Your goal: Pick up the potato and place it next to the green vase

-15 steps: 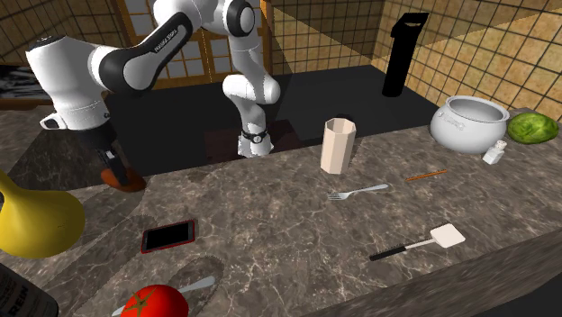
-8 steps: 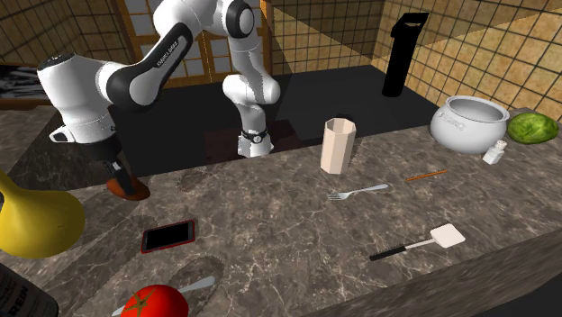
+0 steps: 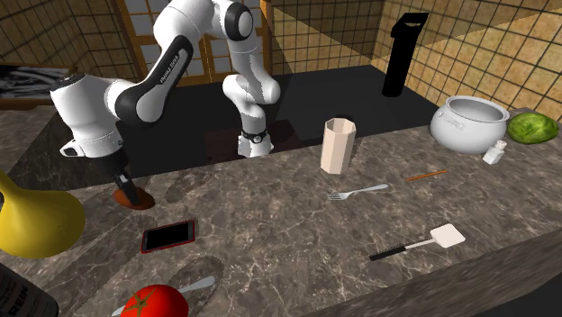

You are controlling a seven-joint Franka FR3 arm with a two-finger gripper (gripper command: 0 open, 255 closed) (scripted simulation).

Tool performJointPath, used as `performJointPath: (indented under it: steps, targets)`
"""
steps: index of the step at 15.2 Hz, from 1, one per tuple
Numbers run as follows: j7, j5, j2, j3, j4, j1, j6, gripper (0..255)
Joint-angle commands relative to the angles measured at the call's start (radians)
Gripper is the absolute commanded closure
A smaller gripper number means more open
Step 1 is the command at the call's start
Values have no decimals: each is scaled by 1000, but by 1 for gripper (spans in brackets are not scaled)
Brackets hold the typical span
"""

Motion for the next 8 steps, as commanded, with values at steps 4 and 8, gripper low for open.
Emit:
performJointPath:
  steps: [4,8]
  targets:
    - [-11,14,27,4,-34,-1,61,255]
    - [-23,26,53,8,-56,-3,107,255]
